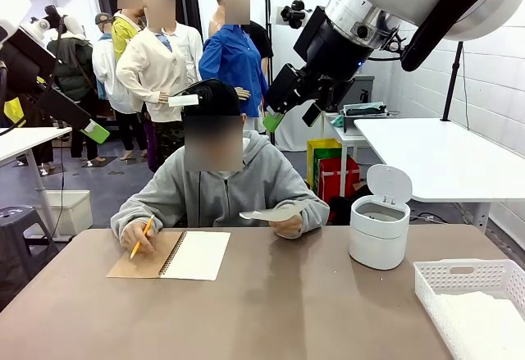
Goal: Sort the paper based on its condition.
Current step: If a person hands you a paper, place it in the Organizing basket , and if it's crumpled, put it in the Trash can.
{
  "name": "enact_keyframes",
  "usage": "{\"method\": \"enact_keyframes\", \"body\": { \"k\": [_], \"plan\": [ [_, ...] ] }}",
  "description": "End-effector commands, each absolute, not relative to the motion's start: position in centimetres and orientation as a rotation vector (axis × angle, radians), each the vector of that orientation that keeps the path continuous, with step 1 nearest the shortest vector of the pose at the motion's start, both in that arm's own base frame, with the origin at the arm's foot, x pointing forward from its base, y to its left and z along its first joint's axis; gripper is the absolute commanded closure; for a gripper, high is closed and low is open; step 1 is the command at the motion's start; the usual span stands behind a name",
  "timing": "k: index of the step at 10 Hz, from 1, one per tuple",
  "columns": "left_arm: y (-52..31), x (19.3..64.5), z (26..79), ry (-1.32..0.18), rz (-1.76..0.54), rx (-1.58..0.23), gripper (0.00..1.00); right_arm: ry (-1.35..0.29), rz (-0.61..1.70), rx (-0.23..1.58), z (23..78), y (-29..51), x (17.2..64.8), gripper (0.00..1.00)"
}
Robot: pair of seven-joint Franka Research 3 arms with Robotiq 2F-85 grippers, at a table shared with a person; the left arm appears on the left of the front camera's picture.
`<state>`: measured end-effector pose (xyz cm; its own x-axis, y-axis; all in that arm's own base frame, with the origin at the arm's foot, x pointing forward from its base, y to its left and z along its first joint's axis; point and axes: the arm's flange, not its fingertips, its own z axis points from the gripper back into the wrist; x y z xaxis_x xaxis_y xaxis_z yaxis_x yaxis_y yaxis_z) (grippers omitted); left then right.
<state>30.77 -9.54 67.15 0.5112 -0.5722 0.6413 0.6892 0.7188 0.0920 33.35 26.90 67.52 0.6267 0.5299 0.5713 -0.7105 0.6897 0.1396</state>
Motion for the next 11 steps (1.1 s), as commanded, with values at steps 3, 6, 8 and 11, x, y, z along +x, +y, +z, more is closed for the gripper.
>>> {"method": "enact_keyframes", "body": {
  "k": [3,6,8,11],
  "plan": [
    [-9.49,30.81,67.12,-0.699,-0.764,-0.186,0.00,-0.525,0.727,0.376,67.28,26.85,33.24,0.00],
    [-9.49,30.81,67.12,-0.699,-0.764,-0.186,0.00,-0.525,0.727,0.376,67.28,26.85,33.24,0.00],
    [-9.49,30.81,67.12,-0.699,-0.764,-0.186,0.00,-0.525,0.727,0.376,67.28,26.85,33.24,0.00],
    [-9.49,30.81,67.12,-0.699,-0.764,-0.186,0.00,-0.525,0.727,0.376,67.28,26.85,33.24,0.00]
  ]
}}
